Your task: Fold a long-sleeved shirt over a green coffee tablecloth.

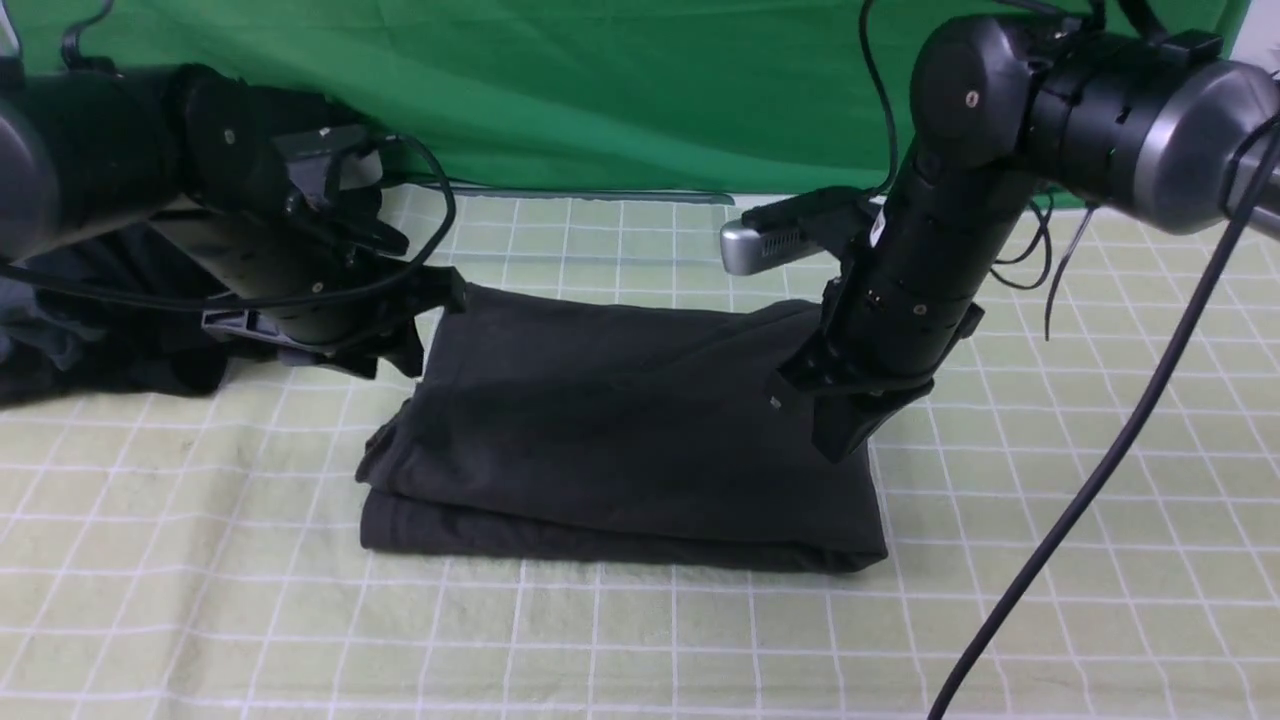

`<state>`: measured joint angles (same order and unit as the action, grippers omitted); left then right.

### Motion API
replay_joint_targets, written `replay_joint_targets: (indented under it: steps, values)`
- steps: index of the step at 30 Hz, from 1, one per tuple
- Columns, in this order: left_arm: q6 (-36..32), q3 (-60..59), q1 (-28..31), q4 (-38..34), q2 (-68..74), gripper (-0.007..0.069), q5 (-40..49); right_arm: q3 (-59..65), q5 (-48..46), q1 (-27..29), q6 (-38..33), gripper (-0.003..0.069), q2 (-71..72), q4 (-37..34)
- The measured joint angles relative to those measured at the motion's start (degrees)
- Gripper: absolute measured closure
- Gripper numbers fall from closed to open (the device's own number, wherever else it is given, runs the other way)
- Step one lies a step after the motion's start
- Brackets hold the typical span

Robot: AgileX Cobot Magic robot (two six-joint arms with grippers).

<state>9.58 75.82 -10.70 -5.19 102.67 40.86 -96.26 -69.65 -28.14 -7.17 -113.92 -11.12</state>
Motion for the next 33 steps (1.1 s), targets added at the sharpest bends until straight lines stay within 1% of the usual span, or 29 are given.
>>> replay_joint_targets:
  steps: [3, 4, 6, 7, 8, 9, 10, 11, 12, 15, 19, 23, 29, 33]
  values:
    - [0.6, 0.0, 0.0, 1.0, -0.2, 0.0254, 1.1, 0.0, 0.0, -0.4, 0.0, 0.0639, -0.2, 0.0]
    - [0.6, 0.0, 0.0, 0.8, -0.4, 0.0245, 2.1, 0.0, 0.0, -0.4, 0.1, 0.0639, -0.2, -0.1]
    - [-0.4, 0.0, 0.0, -1.3, -0.8, 0.0260, 3.6, 0.1, 0.0, -0.4, 0.1, 0.0639, -0.2, -0.1]
    - [-2.2, 0.0, -0.2, -3.5, -1.1, 0.0298, 4.5, 0.6, 0.1, -0.4, 0.1, 0.0639, -0.2, 0.0]
    - [-2.7, 0.0, -0.2, -3.5, -1.2, 0.0305, 4.7, 0.6, 0.1, -0.4, 0.1, 0.0639, -0.2, 0.0]
    - [-5.0, 0.0, -0.8, -5.8, -1.6, 0.0376, 5.1, 1.5, 0.1, -0.4, 0.1, 0.0639, -0.2, 0.0]
    - [-5.8, -0.1, -1.2, -7.1, -1.7, 0.0437, 5.0, 2.2, 0.2, -0.4, 0.1, 0.0639, -0.2, -0.1]
    - [-6.5, -0.5, -1.8, -8.1, -1.8, 0.0513, 4.4, 3.3, 0.6, -0.4, 0.1, 0.0641, -0.2, -0.1]
    - [-6.8, -1.3, -2.5, -9.0, -1.8, 0.0568, 3.0, 4.8, 1.8, -0.4, 0.2, 0.0646, -0.2, 0.0]
    - [-6.9, -4.0, -3.0, -9.4, -1.2, 0.0615, -0.1, 7.3, 5.0, -0.4, 0.6, 0.0652, -0.2, 0.0]
    - [-6.2, -7.5, -3.0, -7.9, 0.8, 0.0630, -1.7, 10.9, 7.5, -0.4, 1.3, 0.0652, -0.2, 0.4]
    - [-5.1, -9.6, -3.0, -7.0, 1.9, 0.0631, -3.5, 15.3, 11.4, -0.3, 2.2, 0.0652, -0.2, 3.0]
    - [-5.0, -9.7, -3.0, -7.1, -0.3, 0.0631, -2.6, 16.0, 10.2, 1.4, 3.1, 0.0652, 0.9, 4.5]
    - [-5.0, -9.8, -3.0, -6.5, -5.9, 0.0630, -0.3, 16.1, 9.3, 2.6, 3.1, 0.0652, 6.4, 5.4]
